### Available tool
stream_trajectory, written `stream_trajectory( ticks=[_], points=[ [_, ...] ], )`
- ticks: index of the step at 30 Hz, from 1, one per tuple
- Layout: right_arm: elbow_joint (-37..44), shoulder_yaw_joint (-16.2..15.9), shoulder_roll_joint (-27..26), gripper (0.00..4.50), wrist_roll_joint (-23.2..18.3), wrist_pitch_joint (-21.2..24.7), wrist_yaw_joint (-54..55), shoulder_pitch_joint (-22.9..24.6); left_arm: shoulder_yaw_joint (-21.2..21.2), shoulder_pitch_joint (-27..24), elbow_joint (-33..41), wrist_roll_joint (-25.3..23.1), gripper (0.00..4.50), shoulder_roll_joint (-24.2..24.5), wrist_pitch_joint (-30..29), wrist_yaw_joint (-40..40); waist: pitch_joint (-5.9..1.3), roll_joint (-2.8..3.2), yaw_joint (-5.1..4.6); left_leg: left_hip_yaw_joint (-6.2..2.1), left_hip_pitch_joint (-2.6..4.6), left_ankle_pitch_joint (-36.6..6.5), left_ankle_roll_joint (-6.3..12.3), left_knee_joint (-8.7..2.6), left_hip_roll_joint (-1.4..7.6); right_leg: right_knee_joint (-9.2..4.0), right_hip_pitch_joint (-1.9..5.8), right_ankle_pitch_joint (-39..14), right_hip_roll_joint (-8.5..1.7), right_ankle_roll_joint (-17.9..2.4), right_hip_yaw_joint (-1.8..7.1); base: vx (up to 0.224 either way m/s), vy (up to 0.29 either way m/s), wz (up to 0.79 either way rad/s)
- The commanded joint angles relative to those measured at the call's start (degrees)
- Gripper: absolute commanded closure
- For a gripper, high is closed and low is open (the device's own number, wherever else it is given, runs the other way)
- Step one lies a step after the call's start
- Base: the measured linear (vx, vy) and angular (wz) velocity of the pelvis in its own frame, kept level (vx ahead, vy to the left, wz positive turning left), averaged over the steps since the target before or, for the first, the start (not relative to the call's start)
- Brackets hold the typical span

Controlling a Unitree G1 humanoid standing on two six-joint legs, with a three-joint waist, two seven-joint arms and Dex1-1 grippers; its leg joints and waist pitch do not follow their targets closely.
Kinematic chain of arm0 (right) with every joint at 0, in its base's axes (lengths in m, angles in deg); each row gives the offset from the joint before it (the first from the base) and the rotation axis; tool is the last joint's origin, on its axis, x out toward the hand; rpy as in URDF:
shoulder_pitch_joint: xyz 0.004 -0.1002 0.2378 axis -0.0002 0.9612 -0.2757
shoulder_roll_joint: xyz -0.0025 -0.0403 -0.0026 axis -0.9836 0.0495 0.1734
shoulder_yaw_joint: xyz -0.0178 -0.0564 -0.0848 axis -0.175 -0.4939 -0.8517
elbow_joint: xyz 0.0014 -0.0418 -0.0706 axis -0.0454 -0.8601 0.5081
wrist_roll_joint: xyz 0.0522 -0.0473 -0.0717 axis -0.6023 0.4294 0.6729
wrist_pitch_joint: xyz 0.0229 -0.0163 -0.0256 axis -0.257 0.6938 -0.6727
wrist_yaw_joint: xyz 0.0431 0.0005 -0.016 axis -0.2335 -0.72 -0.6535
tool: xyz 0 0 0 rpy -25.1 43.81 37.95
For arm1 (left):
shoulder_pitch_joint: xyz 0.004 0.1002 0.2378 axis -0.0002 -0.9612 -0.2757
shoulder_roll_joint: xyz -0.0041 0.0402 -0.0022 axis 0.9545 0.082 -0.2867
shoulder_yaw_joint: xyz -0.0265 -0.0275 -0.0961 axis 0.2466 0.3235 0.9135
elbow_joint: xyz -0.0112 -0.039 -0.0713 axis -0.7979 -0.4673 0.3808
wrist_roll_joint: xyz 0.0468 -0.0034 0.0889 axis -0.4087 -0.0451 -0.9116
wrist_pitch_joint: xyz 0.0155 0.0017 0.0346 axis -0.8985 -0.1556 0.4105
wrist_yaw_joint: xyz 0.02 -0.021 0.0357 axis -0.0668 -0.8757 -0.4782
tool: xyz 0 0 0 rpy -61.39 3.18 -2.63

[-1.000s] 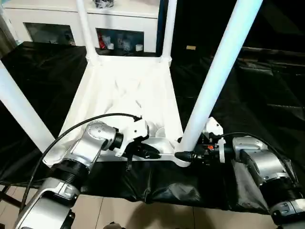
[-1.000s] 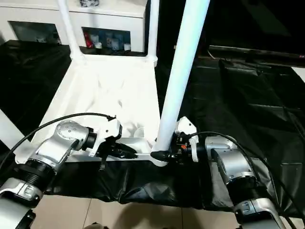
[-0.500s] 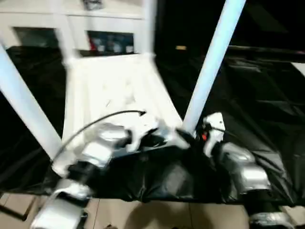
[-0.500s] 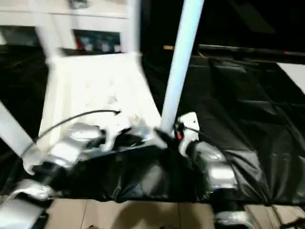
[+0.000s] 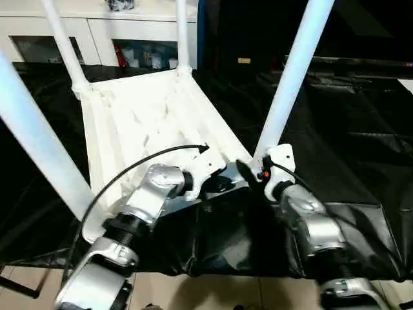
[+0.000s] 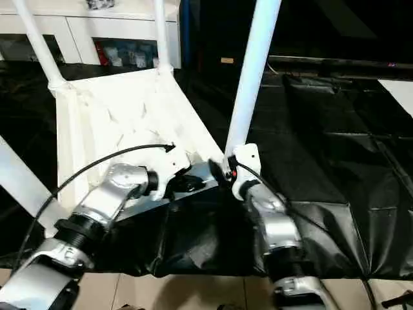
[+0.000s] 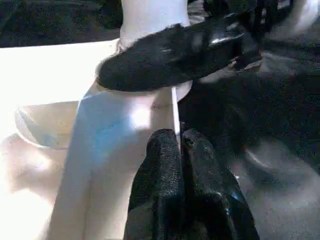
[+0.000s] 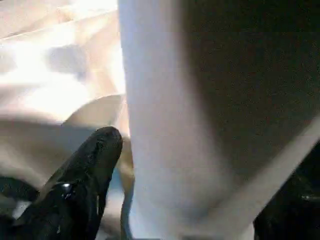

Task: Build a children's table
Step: Rotate leg to tighten

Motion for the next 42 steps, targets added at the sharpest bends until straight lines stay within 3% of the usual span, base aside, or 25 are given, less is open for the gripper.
stream_trajectory(
  ticks=[1,6,7,10,12,15,18,23,29,31,33,37,40,42],
  points=[
    [1.8,-2.9,1.9,0.78,-1.4,1.3,-8.8,0.3,-3.0,0.0,4.1,2.6,4.50,-0.5,2.0,7.2,-3.59,0.03,0.27,-0.03,0.42,-13.7,4.42,-3.41,1.51,-3.44,3.60,-11.3,-2.62,-13.3,2.14,0.000,0.000,0.00],
    [4.2,-5.8,8.2,0.78,-4.4,3.1,-25.1,1.2,-3.3,0.2,3.8,3.3,4.50,2.5,3.5,12.4,-3.58,0.21,1.43,0.03,0.98,-14.2,4.39,-3.40,1.89,-3.25,3.31,-11.2,-2.61,-14.0,2.22,0.000,0.000,0.00],
    [4.2,-6.3,9.6,0.78,-5.1,3.7,-28.6,0.9,-3.3,0.4,3.6,3.6,4.50,3.4,3.8,13.9,-3.68,0.18,1.81,0.00,0.79,-13.5,4.47,-3.35,1.90,-3.06,3.69,-10.5,-2.57,-14.3,2.10,0.000,0.000,0.00],
    [3.3,-7.5,11.8,0.78,-6.1,4.1,-34.1,-0.1,-3.5,0.6,3.3,3.9,4.50,4.8,4.4,16.6,-3.74,0.10,2.62,0.18,0.94,-12.9,4.63,-3.20,2.06,-2.83,3.48,-9.7,-2.56,-14.6,2.07,0.000,0.000,0.00],
    [2.6,-8.3,12.8,1.12,-6.2,4.1,-37.0,-0.9,-3.9,0.5,3.3,4.0,4.50,6.0,4.9,18.5,-3.70,0.02,2.80,0.16,0.80,-13.2,4.17,-3.24,2.04,-2.81,3.48,-11.0,-2.77,-14.5,2.03,0.000,0.000,0.00],
    [1.9,-9.7,13.7,1.26,-5.7,4.3,-40.2,-1.6,-4.4,0.4,3.4,4.0,4.50,7.2,5.1,20.5,-3.63,-0.26,2.91,0.14,0.80,-13.9,3.35,-3.32,2.07,-3.00,3.41,-13.5,-2.84,-13.8,2.04,0.000,0.000,0.00],
    [1.4,-11.4,14.1,1.44,-4.9,4.2,-43.0,-2.0,-4.4,0.4,3.4,4.3,4.50,7.8,5.3,21.9,-3.57,-0.15,3.01,0.13,0.84,-14.2,2.95,-3.35,2.10,-3.03,3.30,-14.4,-2.85,-13.3,2.09,0.000,0.000,0.00],
    [1.6,-11.9,13.6,1.86,-5.9,4.8,-44.5,-2.4,-3.8,1.1,2.8,5.5,4.50,7.7,5.0,22.7,-3.69,-0.13,3.20,0.11,0.76,-13.1,2.78,-3.33,2.08,-2.85,3.35,-13.5,-2.82,-13.3,2.06,0.000,0.000,0.00],
    [2.4,-11.7,12.9,1.96,-7.0,5.3,-44.7,-1.3,-3.3,1.3,2.4,5.8,4.50,7.3,4.9,22.5,-3.72,-0.18,3.22,0.15,0.76,-13.1,2.84,-3.28,2.04,-2.89,3.36,-13.6,-2.83,-13.3,2.02,0.000,0.000,0.00],
    [3.1,-11.0,12.2,1.96,-7.6,5.0,-43.4,-0.3,-2.7,1.2,2.3,5.7,4.50,6.9,4.5,20.9,-3.70,-0.20,3.27,0.19,0.77,-13.2,2.83,-3.26,2.05,-2.97,3.33,-13.9,-2.86,-13.2,2.07,0.000,0.000,0.00],
    [2.5,-7.9,9.0,1.96,-8.1,4.3,-36.6,0.4,-1.2,1.7,1.0,4.8,4.50,5.4,4.4,15.3,-3.65,-0.22,3.31,0.20,0.74,-13.3,2.55,-3.28,1.98,-3.04,3.19,-14.3,-2.89,-12.9,2.12,0.000,0.000,0.00],
    [1.0,-5.5,5.7,1.98,-7.2,3.0,-28.1,0.6,-0.4,2.0,0.4,4.1,4.50,4.1,3.7,11.1,-3.42,-0.23,2.82,-0.06,0.85,-16.1,1.23,-3.60,1.88,-3.60,3.01,-20.0,-2.93,-11.0,2.00,0.000,0.000,0.00],
    [-0.7,-2.7,-0.1,1.99,-4.8,2.4,-12.8,0.9,0.3,1.9,0.6,2.9,4.50,1.9,1.8,4.8,-3.31,-0.37,1.56,-0.57,0.16,-16.9,-0.42,-4.04,1.68,-3.61,3.33,-22.4,-3.08,-9.5,1.81,0.000,0.000,0.00],
    [0.2,-1.1,-4.2,1.99,-3.5,2.4,-3.8,1.7,0.1,1.3,1.4,1.9,4.50,-0.1,0.2,0.8,-3.27,-0.54,0.67,-0.44,0.60,-17.8,-0.63,-3.85,1.59,-4.13,2.85,-24.3,-3.06,-8.6,1.96,0.000,0.000,0.00]
  ],
)
